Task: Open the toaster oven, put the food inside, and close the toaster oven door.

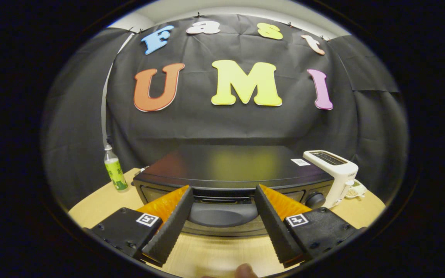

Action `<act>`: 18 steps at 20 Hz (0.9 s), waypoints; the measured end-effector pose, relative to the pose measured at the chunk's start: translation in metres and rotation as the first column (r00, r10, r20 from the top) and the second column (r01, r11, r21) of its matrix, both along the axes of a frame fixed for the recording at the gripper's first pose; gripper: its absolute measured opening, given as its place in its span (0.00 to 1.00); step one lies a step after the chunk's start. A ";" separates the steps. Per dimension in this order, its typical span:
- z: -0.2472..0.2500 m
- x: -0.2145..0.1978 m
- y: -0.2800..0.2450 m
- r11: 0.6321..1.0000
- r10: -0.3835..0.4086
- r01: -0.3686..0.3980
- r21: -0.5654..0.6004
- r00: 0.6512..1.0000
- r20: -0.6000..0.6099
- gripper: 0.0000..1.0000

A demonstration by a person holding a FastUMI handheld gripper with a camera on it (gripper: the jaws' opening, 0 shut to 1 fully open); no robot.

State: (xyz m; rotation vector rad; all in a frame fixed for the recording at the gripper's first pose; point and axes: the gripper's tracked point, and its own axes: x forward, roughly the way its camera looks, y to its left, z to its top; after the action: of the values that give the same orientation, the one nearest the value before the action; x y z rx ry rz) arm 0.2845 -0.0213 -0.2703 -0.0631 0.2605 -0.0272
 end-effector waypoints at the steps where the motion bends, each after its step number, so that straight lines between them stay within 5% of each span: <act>1: 0.001 -0.005 0.001 1.000 0.003 -0.003 -0.008 1.000 0.004 1.00; 18: -0.071 -0.125 -0.001 1.000 0.021 -0.025 -0.011 0.966 -0.259 1.00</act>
State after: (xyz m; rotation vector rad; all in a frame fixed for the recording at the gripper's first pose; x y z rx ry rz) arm 0.1598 -0.0219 -0.3410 -0.0835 0.5217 0.0023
